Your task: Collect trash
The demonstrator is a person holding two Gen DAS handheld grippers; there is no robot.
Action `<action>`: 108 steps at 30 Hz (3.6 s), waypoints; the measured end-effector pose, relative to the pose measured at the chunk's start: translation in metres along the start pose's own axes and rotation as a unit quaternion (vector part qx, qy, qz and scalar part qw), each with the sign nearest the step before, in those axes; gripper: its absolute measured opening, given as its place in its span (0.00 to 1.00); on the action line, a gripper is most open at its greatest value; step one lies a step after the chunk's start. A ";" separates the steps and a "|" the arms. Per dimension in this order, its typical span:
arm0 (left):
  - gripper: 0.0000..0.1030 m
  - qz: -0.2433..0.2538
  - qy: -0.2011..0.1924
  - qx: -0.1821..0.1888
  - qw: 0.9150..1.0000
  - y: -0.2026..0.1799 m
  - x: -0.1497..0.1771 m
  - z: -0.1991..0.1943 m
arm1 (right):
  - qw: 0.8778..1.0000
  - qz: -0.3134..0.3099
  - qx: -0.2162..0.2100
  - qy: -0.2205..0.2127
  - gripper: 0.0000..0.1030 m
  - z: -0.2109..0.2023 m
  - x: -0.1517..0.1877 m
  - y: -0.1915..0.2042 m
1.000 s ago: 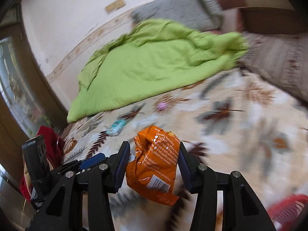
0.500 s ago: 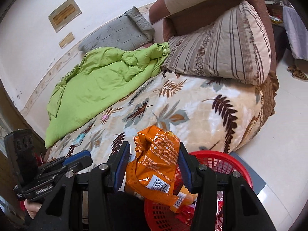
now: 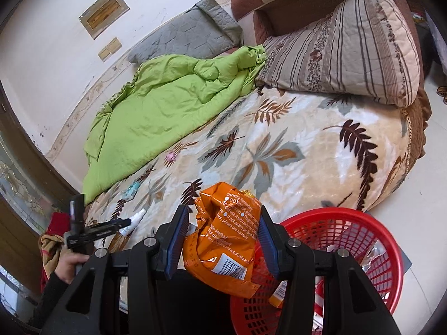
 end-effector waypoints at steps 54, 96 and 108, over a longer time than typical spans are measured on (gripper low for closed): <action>0.54 0.176 -0.044 0.304 0.935 -0.356 0.052 -0.134 | 0.986 0.063 0.157 0.005 0.64 -0.082 0.028 -0.087; 0.98 0.051 -0.253 0.002 0.966 -0.147 0.039 -0.187 | 0.923 -0.001 0.384 -0.033 1.00 -0.098 0.064 -0.002; 0.98 0.038 -0.242 0.016 0.969 -0.144 0.039 -0.182 | 0.922 0.003 0.386 -0.029 1.00 -0.096 0.066 -0.006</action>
Point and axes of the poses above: each gripper's, at about its wrist camera, not at the fingertips, and z roughly the way its jaws point, y to its left, x to its underside, the point moved 10 cm from there along z, roughly the way its jaws point, and after that the axes turned 7 degrees about -z, right-handed, at the moved point
